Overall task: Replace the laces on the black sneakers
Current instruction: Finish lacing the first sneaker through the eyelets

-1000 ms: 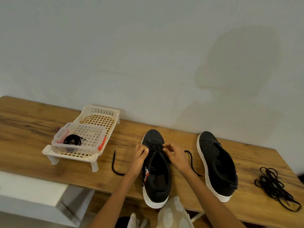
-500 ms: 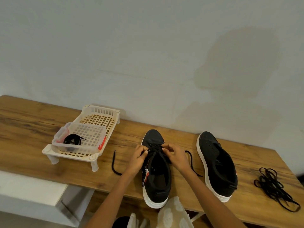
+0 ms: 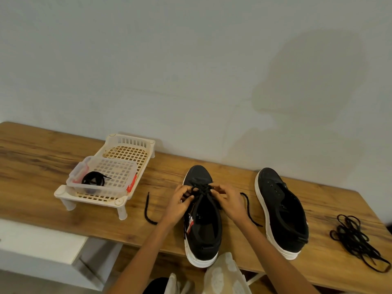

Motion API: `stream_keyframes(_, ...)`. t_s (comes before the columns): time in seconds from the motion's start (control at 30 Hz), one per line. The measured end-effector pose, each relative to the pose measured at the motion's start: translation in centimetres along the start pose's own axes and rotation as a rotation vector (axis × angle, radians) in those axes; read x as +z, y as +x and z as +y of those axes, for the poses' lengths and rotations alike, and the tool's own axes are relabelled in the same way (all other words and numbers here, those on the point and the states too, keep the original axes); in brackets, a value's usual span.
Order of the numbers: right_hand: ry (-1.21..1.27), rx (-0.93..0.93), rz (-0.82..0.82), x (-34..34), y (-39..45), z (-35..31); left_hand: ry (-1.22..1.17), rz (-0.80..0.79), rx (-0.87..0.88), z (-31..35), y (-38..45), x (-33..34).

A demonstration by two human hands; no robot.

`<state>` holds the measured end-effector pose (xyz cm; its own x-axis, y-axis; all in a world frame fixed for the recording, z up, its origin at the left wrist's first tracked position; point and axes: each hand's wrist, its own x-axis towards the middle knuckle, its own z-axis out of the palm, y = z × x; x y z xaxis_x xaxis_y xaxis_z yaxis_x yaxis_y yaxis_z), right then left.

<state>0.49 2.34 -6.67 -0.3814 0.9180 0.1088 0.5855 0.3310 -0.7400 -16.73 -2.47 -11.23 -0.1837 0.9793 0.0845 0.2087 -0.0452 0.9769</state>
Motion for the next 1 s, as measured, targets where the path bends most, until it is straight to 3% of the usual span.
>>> stream_keyframes(0.13, -0.116, -0.016, 0.056, 0.2, 0.6, -0.7, 0.039, 0.033, 0.014, 0.0, 0.2, 0.1)
stream_keyframes(0.3, -0.262, -0.033, 0.012, 0.1, 0.9, -1.1, 0.025, 0.059, 0.041, 0.0, 0.2, 0.3)
stream_keyframes(0.5, -0.118, -0.082, -0.007, -0.3, 0.8, -0.9, -0.021, 0.057, 0.021, 0.2, 0.1, 0.2)
stream_keyframes(0.6, -0.155, -0.119, -0.058, -0.7, 1.0, -1.1, -0.053, 0.038, 0.002, 0.0, 0.0, 0.0)
stream_keyframes(0.73, -0.182, -0.154, 0.007, -0.7, 0.9, -1.2, -0.063, 0.018, 0.006, 0.3, -0.2, -0.1)
stream_keyframes(0.87, -0.214, -0.108, 0.036, -0.5, 0.4, -1.2, -0.066, 0.025, 0.012, 0.3, -0.1, -0.1)
stream_keyframes(1.0, -0.085, -0.071, 0.024, -0.6, 0.2, -1.0, -0.050, 0.024, 0.013, 0.2, 0.0, -0.1)
